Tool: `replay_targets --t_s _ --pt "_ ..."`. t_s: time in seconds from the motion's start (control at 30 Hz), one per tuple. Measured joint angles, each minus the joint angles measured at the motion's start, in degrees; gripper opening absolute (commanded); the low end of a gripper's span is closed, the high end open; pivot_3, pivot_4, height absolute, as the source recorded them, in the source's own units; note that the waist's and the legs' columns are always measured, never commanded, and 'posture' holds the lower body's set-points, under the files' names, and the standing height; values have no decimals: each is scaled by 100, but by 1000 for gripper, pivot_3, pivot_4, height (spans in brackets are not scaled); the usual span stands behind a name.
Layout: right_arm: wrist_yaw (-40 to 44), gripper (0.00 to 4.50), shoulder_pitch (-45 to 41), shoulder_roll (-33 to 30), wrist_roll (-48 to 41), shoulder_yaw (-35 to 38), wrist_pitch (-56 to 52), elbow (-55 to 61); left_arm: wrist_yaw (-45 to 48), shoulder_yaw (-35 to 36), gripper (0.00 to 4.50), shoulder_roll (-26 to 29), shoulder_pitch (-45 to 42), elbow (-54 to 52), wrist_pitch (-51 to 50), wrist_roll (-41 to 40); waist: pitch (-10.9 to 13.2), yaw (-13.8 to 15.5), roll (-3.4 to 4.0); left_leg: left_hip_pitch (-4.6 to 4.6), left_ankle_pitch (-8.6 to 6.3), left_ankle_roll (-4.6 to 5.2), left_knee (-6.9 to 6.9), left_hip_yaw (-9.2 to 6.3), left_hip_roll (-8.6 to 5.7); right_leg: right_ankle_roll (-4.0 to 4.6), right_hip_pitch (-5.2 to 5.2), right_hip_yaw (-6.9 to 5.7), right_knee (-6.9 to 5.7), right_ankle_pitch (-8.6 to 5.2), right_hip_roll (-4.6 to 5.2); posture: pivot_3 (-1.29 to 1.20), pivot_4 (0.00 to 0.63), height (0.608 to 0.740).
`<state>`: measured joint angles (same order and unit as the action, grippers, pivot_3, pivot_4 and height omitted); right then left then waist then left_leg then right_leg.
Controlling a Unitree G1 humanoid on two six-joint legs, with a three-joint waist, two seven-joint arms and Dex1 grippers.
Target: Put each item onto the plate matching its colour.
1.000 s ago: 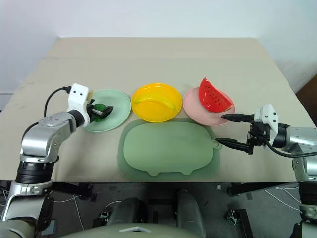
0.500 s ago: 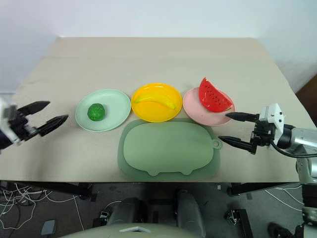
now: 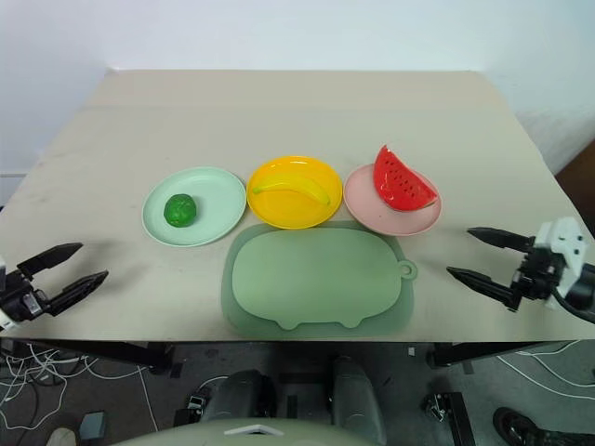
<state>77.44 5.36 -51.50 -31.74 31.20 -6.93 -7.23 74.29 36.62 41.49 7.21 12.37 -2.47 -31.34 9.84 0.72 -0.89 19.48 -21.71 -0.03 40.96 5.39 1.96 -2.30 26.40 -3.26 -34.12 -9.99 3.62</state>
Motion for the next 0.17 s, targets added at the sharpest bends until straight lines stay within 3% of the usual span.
replay_targets --t_s 0.17 --pt "27 4500 483 -3 -6 495 149 9 301 -60 4479 127 -341 741 419 -6 -1 1 1 0 -1 1 -1 1 1 -1 1 0 0 0 -1 0 150 736"
